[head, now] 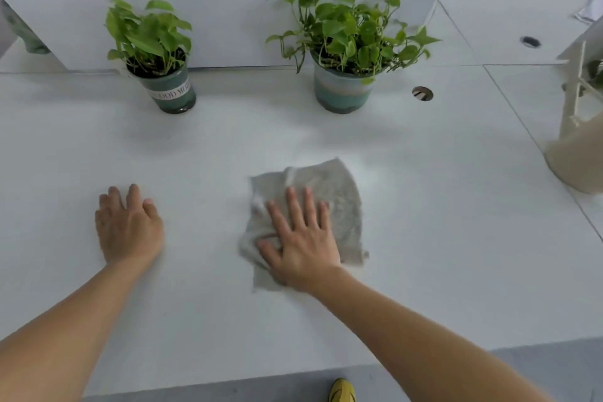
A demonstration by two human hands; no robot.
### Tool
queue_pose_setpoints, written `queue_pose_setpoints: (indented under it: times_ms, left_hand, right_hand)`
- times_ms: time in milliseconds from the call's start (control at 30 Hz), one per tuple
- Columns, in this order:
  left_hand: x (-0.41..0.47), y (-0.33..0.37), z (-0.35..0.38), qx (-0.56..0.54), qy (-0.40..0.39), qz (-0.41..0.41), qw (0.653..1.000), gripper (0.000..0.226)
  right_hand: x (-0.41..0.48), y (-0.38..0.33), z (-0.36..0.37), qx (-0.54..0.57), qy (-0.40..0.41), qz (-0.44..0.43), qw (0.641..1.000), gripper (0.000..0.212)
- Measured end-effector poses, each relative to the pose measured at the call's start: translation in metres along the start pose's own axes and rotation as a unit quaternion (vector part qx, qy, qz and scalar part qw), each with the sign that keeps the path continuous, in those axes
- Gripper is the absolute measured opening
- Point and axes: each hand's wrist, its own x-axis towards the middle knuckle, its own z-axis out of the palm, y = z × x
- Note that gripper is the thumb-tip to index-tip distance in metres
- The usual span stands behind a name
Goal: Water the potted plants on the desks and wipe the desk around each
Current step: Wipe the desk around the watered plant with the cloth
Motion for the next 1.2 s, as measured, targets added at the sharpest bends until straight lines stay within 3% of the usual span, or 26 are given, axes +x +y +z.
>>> queue_pose_setpoints:
  times_ms: [100,133,200,267,333,433,500,600,667,733,800,867,933,967,1000,1133,1200]
  left_hand:
    - [-0.002,-0.005,0.008,0.028,0.012,0.014,0.999,0.047]
    - [-0.003,-0.005,0.009,0.03,0.009,0.011,0.999,0.047]
    - [-0.004,-0.004,0.008,0.031,0.012,0.006,0.999,0.047]
    - [-0.003,-0.003,0.009,0.032,0.018,0.007,0.999,0.047]
    - [-0.001,-0.004,0.01,0.038,0.017,0.005,0.999,0.048]
    - [0.001,-0.004,0.012,0.04,0.016,-0.008,0.999,0.05]
    - [0.0,-0.004,0.011,0.039,0.017,-0.002,0.999,0.056]
    - [-0.001,-0.005,0.011,0.043,0.018,0.0,0.999,0.06]
    - [0.0,-0.005,0.011,0.043,0.021,-0.001,0.999,0.061]
    - [0.0,-0.005,0.011,0.047,0.023,0.003,0.999,0.062]
    - [-0.001,-0.005,0.011,0.05,0.023,0.005,0.998,0.063]
    - [-0.001,-0.003,0.012,0.055,0.024,0.006,0.998,0.064]
    - [0.001,-0.005,0.011,0.057,0.02,0.001,0.998,0.065]
    - [0.0,-0.005,0.012,0.06,0.02,0.003,0.998,0.065]
    - [-0.001,-0.004,0.012,0.062,0.019,0.005,0.998,0.065]
    - [0.001,-0.004,0.012,0.076,0.012,0.002,0.997,0.063]
    - [0.003,-0.006,0.013,0.083,0.013,0.003,0.996,0.062]
  right_hand:
    - [0.01,0.052,-0.014,-0.044,-0.003,-0.194,0.98,0.073]
    - [0.02,0.085,-0.019,-0.063,0.007,-0.2,0.978,0.073]
    - [0.042,0.155,-0.037,-0.069,0.051,-0.071,0.994,0.084]
    - [0.055,0.202,-0.061,-0.044,0.055,0.149,0.986,0.083]
    - [0.07,0.21,-0.071,0.012,0.068,0.309,0.949,0.076]
    - [0.109,0.15,-0.065,0.086,0.11,0.436,0.889,0.075]
    - [0.126,0.083,-0.051,0.075,0.116,0.389,0.911,0.075]
    - [0.112,-0.014,-0.028,0.029,0.016,0.094,0.995,0.07]
    - [0.102,-0.024,-0.026,0.001,-0.031,-0.086,0.996,0.069]
    - [0.107,0.016,-0.033,-0.037,-0.036,-0.209,0.977,0.07]
    - [0.12,0.072,-0.043,-0.08,-0.028,-0.206,0.975,0.072]
    - [0.13,0.114,-0.056,-0.078,0.004,-0.062,0.995,0.076]
    - [0.135,0.105,-0.057,-0.045,0.03,0.078,0.995,0.08]
    - [0.134,0.087,-0.052,-0.04,0.031,0.101,0.994,0.082]
    - [0.129,0.066,-0.046,-0.038,0.023,0.087,0.995,0.082]
    - [0.154,0.019,-0.051,-0.03,-0.04,-0.098,0.994,0.081]
    - [0.207,0.031,-0.064,-0.053,-0.014,-0.117,0.992,0.079]
